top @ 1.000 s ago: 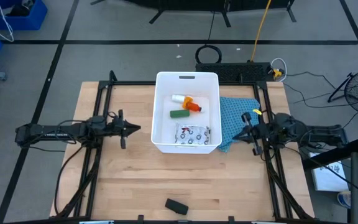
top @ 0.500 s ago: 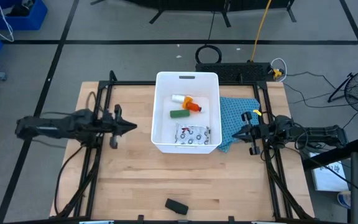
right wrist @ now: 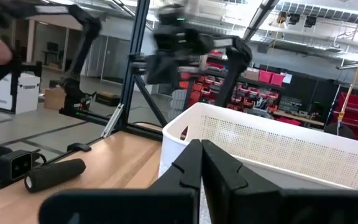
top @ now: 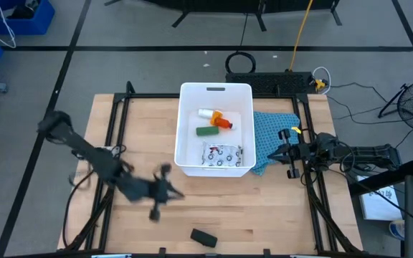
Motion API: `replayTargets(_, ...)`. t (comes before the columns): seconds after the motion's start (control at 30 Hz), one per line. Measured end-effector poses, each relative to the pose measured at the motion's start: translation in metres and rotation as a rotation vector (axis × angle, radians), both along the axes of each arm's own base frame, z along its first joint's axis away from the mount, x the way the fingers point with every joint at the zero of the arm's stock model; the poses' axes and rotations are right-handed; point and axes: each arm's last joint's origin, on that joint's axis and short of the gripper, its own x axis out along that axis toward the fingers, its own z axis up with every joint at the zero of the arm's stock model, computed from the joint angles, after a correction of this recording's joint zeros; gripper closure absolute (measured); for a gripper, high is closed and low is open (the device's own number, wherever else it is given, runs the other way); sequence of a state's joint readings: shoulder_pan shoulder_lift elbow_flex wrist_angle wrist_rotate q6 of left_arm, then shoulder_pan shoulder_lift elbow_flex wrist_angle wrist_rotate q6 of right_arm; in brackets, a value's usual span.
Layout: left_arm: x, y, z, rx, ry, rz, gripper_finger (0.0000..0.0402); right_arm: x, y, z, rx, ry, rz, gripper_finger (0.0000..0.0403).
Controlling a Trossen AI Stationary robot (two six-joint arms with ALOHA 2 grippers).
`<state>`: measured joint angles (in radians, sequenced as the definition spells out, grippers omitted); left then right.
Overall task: Pick & place medical supplies in basket/bin
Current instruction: Put the black bandage into the white bin
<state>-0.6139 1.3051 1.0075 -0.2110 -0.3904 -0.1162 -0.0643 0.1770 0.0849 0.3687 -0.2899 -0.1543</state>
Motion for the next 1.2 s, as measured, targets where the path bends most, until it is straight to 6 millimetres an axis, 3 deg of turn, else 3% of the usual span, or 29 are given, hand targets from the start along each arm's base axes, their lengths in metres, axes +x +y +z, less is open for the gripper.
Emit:
replayTargets(0.2,0.038,-0.059,-0.033,-0.011,0.217,0.025,0.0359,0.000,0.000,0.000,0.010,0.003,0.002,0.0403)
replayTargets(0.37,0.064,-0.086,-0.061,-0.072,0.378,-0.034,0.0274,0.000,0.000,0.000,0.035,0.009,0.007,0.0403)
replayTargets(0.5,0.081,-0.095,-0.076,-0.129,0.464,-0.102,0.0173,0.000,0.000,0.000,0.036,0.009,0.007,0.0403)
replayTargets(0.63,0.093,-0.091,-0.091,-0.094,0.497,-0.121,0.0075,0.000,0.000,0.000,0.034,0.009,0.007,0.0403)
replayTargets(0.77,0.105,-0.083,-0.110,-0.101,0.540,-0.166,0.0013,0.000,0.000,0.000,0.031,0.009,0.005,0.0403)
replayTargets(0.97,0.120,-0.082,-0.143,-0.191,0.625,-0.262,0.0025,0.000,0.000,0.000,0.035,0.007,0.002,0.0403)
replayTargets(1.2,0.126,-0.084,-0.152,-0.213,0.601,-0.279,0.0067,0.001,-0.004,-0.001,0.101,0.011,-0.110,0.0403)
